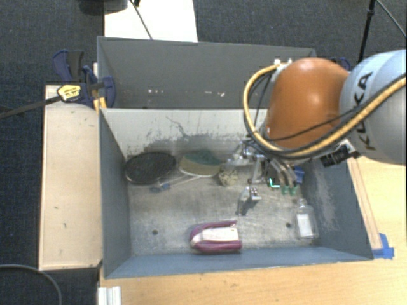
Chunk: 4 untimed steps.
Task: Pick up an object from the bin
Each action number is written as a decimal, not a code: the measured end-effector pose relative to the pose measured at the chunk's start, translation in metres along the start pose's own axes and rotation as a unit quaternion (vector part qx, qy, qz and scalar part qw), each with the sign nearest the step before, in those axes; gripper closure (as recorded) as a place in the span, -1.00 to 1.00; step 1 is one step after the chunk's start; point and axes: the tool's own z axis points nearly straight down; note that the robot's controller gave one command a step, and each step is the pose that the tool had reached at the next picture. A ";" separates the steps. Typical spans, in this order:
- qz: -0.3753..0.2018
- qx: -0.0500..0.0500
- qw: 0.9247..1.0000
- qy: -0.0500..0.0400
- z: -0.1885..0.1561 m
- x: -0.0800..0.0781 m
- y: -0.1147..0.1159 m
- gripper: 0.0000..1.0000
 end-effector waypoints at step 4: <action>-0.206 0.001 0.979 0.007 0.140 0.027 0.050 1.00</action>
Offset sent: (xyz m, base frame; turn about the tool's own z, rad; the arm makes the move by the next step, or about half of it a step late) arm -0.0364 0.0391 -0.1536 -0.0613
